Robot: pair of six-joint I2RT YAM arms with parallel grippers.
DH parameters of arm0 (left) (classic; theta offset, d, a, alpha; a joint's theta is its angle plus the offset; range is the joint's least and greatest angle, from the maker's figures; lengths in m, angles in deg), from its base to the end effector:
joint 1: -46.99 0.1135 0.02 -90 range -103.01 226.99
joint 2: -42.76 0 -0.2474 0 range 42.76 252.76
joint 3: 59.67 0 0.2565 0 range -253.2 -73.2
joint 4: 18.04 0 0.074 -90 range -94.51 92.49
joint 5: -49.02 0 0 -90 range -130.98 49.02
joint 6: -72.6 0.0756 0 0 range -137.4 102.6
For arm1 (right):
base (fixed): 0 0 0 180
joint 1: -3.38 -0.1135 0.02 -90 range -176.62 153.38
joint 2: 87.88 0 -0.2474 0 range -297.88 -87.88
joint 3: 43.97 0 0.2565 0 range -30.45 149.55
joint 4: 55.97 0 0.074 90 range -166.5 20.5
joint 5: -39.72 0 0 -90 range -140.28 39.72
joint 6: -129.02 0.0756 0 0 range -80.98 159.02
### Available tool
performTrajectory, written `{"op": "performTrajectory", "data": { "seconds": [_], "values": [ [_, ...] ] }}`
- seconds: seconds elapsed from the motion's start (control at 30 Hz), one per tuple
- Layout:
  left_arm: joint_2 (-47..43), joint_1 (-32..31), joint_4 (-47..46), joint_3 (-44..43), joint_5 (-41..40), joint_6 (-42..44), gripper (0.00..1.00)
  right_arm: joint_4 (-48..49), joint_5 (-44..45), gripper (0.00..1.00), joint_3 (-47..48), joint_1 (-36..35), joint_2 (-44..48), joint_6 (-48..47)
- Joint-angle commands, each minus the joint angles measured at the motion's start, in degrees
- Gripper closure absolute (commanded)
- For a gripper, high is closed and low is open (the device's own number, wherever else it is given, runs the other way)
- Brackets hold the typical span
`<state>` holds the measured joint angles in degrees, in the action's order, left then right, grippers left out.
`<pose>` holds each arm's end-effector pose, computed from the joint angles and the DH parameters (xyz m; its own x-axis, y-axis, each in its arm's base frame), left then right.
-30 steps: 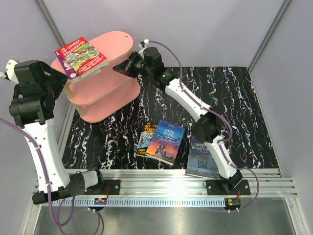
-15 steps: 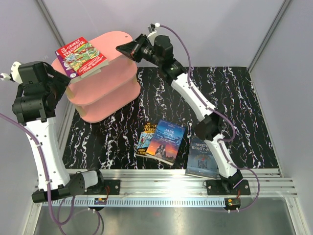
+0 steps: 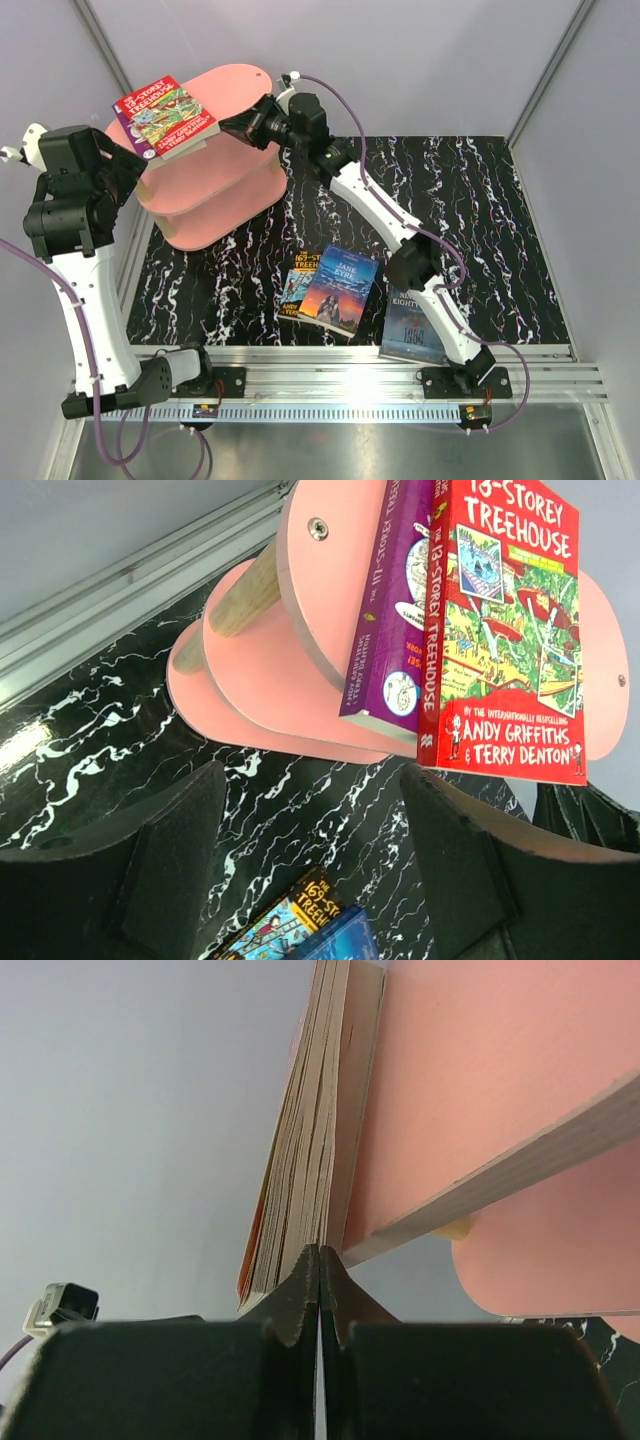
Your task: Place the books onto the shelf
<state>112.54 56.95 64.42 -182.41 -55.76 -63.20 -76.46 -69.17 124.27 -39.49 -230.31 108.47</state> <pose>0.2104 0.0565 0.4780 -0.0615 -0.7146 -0.6968 -0.6168 0.5761 -0.5364 0.4172 0.4206 0.3895 -0.8001 0.4661 -0.3776 -0.3725 0.1074 0.9218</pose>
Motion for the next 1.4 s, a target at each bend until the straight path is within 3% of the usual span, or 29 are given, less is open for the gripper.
{"op": "performTrajectory", "data": {
  "seconds": [0.0, 0.53, 0.73, 0.77, 0.9, 0.93, 1.03, 1.2, 1.27, 1.37],
  "values": [
    [-2.19, -0.37, -0.46, 0.13, -1.92, 0.98, 0.27, 2.57, 1.58, 1.00, 1.99, -0.98, 1.72, -0.28],
    [-8.08, -3.01, 1.47, 2.68, -7.80, 3.26, 0.25, 3.01, 3.25, 1.00, 3.23, -4.94, 1.36, -0.01],
    [-10.88, -3.19, 0.68, 2.34, -8.77, 5.46, 0.18, -0.94, 4.13, 1.00, -3.07, -4.59, 8.21, -5.97],
    [-11.07, -3.19, 0.68, 2.07, -8.77, 5.89, 0.15, -1.64, 4.74, 0.95, -5.10, -4.15, 11.70, -6.86],
    [-11.95, -3.28, -0.54, 2.42, -4.91, 6.43, 0.12, -1.91, 5.27, 0.37, -20.03, 0.06, 22.79, -8.19],
    [-12.21, -3.36, -1.07, 2.94, -3.86, 6.25, 0.12, -2.26, 5.45, 0.10, -25.72, 2.42, 25.16, -8.54],
    [-12.82, -3.28, -3.43, 5.14, 0.89, 5.20, 0.11, -5.42, 6.94, 0.00, -35.07, 6.99, 34.83, -12.40],
    [-17.30, -6.16, -10.99, 19.79, 9.68, 1.07, 0.07, -21.14, 12.56, 0.00, -44.38, 10.18, 48.37, -23.98],
    [-19.67, -9.67, -16.35, 25.42, 10.39, 0.19, 0.07, -25.19, 14.40, 0.00, -49.13, 10.18, 53.71, -25.76],
    [-20.65, -21.26, -21.54, 36.67, 8.38, -0.60, 0.07, -30.55, 16.60, 0.00, -63.53, 10.53, 61.81, -25.77]
  ]
}}
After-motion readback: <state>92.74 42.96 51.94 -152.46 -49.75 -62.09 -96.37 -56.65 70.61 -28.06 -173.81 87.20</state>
